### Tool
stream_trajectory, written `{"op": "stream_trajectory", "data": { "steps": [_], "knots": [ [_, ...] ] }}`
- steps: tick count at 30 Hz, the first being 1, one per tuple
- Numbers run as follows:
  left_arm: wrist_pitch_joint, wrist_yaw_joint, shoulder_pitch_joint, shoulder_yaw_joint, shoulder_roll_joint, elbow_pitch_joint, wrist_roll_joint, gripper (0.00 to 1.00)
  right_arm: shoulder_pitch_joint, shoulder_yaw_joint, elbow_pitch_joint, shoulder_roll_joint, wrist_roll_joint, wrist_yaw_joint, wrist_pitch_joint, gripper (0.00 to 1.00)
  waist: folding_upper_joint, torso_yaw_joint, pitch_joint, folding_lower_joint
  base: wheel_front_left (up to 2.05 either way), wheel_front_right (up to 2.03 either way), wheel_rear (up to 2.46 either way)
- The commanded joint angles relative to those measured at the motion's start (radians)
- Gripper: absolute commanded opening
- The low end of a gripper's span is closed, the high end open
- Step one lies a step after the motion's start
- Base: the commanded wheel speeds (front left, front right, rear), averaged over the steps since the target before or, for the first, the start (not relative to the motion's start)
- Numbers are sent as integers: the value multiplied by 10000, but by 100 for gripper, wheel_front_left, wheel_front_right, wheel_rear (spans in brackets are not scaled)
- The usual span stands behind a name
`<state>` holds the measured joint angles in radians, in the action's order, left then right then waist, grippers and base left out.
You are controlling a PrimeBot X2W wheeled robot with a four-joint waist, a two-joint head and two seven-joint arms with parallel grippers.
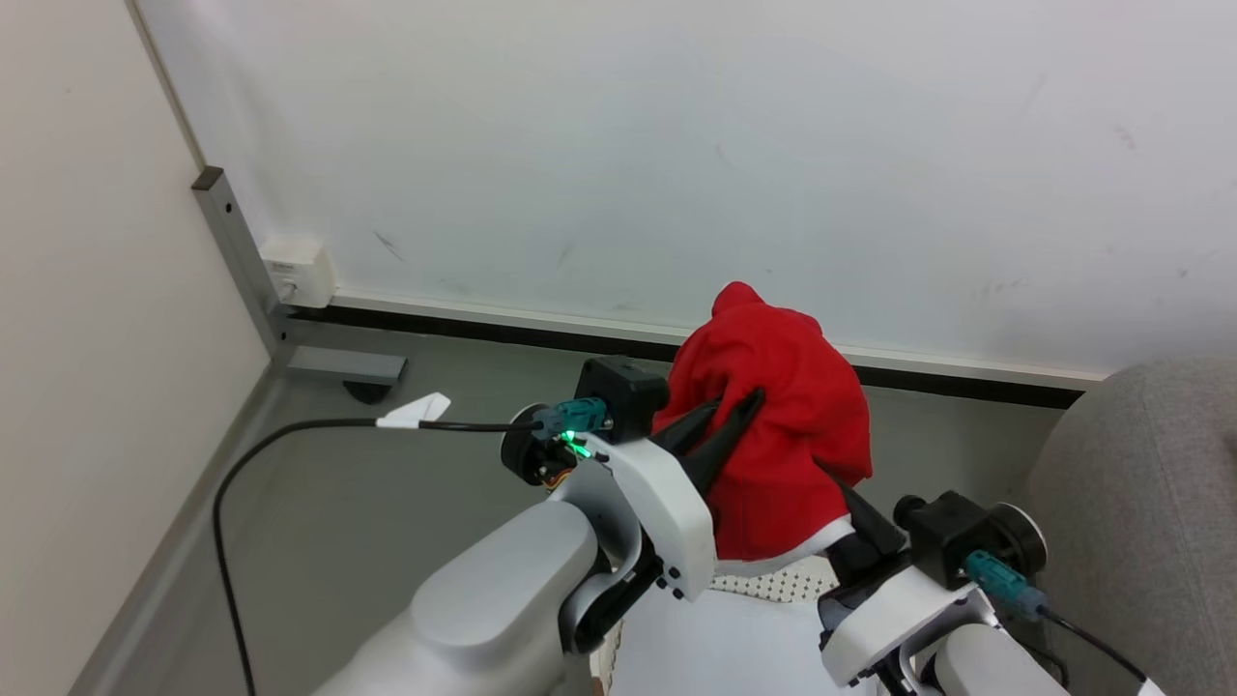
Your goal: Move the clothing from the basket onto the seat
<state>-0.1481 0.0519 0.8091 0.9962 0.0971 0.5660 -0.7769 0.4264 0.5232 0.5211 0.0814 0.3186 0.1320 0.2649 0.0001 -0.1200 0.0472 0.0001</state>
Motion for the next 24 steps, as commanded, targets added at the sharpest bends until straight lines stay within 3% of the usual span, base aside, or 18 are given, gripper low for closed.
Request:
{"op": "stream_trajectory", "data": {
  "steps": [1, 7, 11, 12, 24],
  "knots": [
    [-92, -20, -165, -41, 42, 40, -149, 0, -290, -237, -186, 11, 334, -26, -11, 0, -1, 17, -11, -1, 0, 0, 0],
    [-331, -78, -341, -57, 148, 44, -147, 0, -756, -850, -825, 12, 1213, -26, -11, 0, -1, 294, -41, -1, 0, 0, 0],
    [-431, -137, -486, -25, 211, -62, -136, 44, -869, -1004, -1107, 124, 1593, -26, -11, 0, -1, 590, -76, -1, 0, 0, 0],
    [-468, -141, -523, -17, 226, -105, -131, 100, -878, -1043, -1211, 145, 1670, -26, -10, 0, -1, 681, -83, -1, 0, 0, 0],
    [-965, -115, -1070, 35, 611, -1124, 163, 100, -1136, -2431, -2319, 936, 1932, -26, -10, 0, -1, 2156, -244, -1, 0, 0, 0]
  ]
}}
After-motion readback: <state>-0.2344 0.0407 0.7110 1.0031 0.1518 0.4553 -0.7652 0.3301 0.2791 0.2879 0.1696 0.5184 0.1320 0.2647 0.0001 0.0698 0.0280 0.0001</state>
